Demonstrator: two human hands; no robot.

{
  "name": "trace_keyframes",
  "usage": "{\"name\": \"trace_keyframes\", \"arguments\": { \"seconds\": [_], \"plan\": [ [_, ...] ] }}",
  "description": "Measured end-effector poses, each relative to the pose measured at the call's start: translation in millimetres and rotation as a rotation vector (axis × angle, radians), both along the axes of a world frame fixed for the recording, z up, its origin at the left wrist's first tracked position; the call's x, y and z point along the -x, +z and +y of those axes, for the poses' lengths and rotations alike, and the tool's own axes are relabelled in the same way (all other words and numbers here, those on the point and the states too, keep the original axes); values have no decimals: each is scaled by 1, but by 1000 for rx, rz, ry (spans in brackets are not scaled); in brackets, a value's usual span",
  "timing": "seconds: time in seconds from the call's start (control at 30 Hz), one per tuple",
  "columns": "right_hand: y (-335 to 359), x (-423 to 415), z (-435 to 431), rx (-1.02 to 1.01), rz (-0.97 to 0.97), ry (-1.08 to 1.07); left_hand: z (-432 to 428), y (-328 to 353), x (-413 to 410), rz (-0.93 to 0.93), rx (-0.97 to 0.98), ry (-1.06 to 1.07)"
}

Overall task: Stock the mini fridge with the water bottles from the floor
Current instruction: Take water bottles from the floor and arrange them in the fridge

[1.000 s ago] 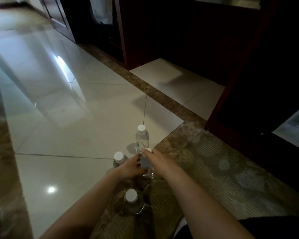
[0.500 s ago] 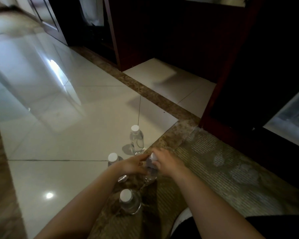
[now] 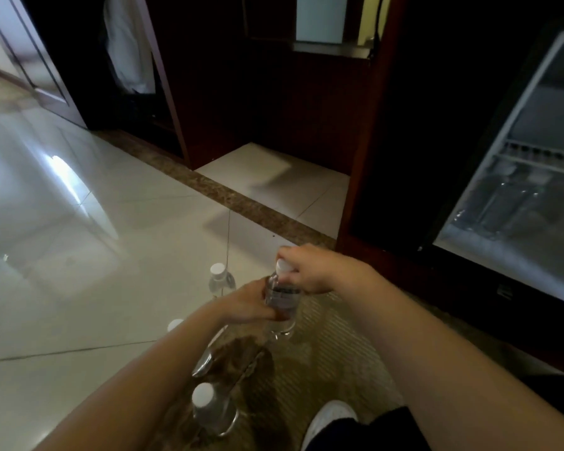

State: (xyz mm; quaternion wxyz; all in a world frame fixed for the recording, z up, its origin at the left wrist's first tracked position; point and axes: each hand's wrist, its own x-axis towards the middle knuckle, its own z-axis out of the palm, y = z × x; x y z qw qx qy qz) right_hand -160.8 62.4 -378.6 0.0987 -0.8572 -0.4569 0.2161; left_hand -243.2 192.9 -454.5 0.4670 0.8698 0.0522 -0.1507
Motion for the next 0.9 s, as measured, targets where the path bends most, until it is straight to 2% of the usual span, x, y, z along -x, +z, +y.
{"name": "trace_keyframes", "arguments": {
  "seconds": [0.3, 0.57, 0.7, 0.9],
  "plan": [
    [94, -26, -70, -11, -110, -59, -51, 55, -51, -274, -49, -10],
    [138, -70, -137, -194, -206, -220, -109, 115, -113, -477, -111, -35],
    [149, -88, -174, -319, -242, -342, -145, 136, -141, -501, -29, -70],
    [149, -112, -230, -361, -384, -506, -206, 147, -187, -485, 67, -132]
  ]
}}
